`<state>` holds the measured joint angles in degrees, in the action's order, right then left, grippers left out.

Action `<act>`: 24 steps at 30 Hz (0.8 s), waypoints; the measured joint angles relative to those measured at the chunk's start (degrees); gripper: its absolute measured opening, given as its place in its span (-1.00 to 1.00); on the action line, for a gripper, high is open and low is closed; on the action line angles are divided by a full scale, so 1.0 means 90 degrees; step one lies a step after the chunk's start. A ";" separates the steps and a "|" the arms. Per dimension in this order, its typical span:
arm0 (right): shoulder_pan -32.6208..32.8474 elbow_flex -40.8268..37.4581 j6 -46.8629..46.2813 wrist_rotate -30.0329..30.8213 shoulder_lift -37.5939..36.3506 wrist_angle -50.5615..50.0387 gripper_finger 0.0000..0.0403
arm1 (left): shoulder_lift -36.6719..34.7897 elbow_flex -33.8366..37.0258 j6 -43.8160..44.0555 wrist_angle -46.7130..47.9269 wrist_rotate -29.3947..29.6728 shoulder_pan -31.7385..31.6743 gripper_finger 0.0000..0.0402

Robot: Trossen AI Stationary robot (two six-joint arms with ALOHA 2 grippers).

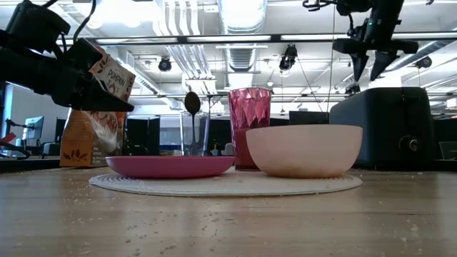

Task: Arrange a breakfast setting
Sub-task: Put the toasted bagel on the pink plate from the toaster

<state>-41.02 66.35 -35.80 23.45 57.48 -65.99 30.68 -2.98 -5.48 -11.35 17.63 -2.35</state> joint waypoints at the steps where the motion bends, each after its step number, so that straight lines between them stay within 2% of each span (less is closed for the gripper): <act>1: -0.0110 0.0000 0.0140 -0.0135 0.0052 0.0121 -0.07 | 0.0000 0.0000 0.0000 0.0000 0.0000 0.0000 -0.62; 10: -0.0693 -0.0007 0.0625 -0.0217 0.0569 0.0629 -0.07 | 0.0000 0.0000 -0.0002 0.0007 0.0005 0.0000 -0.62; 24: -0.0669 -0.0010 0.0225 0.0097 0.0736 0.0745 -0.07 | 0.0000 0.0000 -0.0152 0.0046 0.0009 0.0000 -0.62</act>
<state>-47.04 66.26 -33.77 24.32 64.10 -59.29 30.68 -2.98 -6.85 -10.94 17.71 -2.35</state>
